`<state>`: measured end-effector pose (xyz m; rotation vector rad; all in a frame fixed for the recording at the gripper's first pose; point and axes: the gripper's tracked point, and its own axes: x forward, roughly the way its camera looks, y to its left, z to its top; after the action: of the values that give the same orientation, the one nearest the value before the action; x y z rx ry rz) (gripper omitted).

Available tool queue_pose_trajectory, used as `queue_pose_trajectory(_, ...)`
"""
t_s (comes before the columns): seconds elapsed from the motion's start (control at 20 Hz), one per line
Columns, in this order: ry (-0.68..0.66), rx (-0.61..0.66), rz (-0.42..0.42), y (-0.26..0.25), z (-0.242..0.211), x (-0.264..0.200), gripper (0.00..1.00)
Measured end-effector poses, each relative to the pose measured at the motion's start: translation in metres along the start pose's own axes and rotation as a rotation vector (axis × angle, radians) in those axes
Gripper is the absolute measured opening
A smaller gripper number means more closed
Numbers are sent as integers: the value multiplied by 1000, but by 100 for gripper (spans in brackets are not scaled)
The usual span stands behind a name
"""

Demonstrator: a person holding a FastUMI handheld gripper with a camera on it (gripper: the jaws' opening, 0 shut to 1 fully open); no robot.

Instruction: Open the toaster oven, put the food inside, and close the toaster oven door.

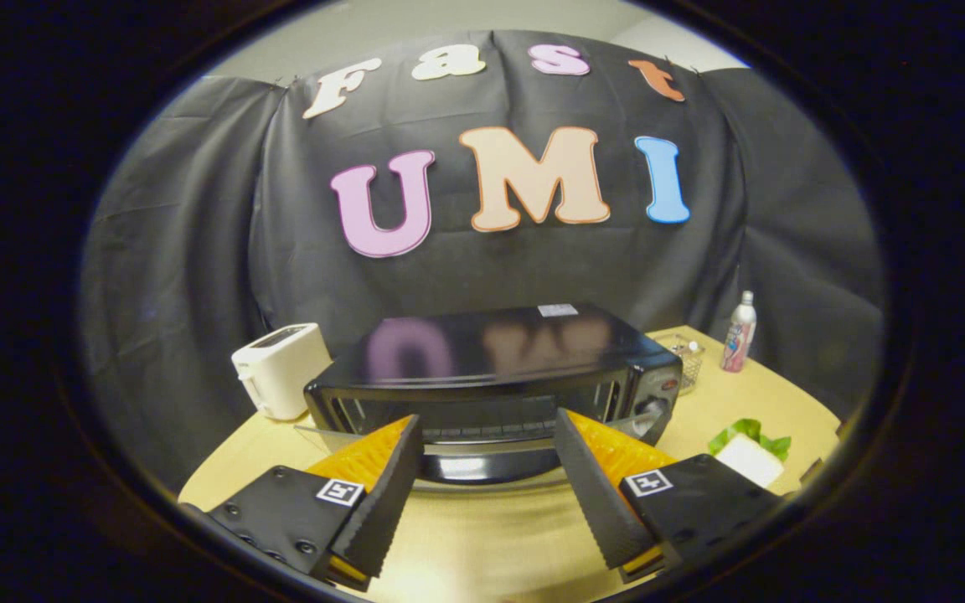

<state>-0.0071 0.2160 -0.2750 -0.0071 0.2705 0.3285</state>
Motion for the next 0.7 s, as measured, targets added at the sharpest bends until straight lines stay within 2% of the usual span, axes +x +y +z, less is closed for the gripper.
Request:
queue_pose_trajectory(0.35,98,-11,-9,-7,-45,-39,97)
queue_pose_trajectory(0.7,313,-37,-17,-20,-119,-73,96)
